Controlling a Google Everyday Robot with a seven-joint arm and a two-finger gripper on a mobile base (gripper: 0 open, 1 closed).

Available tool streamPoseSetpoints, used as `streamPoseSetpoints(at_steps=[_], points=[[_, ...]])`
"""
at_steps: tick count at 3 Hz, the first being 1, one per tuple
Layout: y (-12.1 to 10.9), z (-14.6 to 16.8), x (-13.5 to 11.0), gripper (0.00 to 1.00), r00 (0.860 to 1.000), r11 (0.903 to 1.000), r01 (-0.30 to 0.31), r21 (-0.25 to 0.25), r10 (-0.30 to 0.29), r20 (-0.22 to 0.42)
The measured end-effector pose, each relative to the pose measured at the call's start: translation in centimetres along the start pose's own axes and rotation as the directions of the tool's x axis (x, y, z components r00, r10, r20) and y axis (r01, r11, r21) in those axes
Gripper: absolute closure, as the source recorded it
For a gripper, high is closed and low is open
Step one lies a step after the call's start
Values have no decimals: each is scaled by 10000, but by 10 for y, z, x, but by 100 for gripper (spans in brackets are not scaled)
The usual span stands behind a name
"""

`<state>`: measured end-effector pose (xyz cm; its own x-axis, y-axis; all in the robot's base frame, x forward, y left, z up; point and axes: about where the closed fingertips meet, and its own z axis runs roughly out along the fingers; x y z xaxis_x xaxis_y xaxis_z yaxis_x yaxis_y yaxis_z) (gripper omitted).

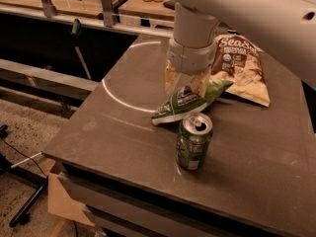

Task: Move green jalapeno chip bag near green can

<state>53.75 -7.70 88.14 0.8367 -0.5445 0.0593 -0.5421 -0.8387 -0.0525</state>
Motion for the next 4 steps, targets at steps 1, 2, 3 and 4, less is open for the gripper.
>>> streamPoseSetpoints(at_steps=[1, 2, 3, 4], points=[[-8, 0, 17, 0, 9998, 9999, -24, -129, 21, -215], [0, -13, 56, 0, 9935, 9976, -688, -39, 681, -913], [19, -38, 102, 0, 9658, 9789, -1930, 677, 2017, -1631], [39, -61, 143, 0, 8853, 9301, -3479, 1177, 3672, -2854]])
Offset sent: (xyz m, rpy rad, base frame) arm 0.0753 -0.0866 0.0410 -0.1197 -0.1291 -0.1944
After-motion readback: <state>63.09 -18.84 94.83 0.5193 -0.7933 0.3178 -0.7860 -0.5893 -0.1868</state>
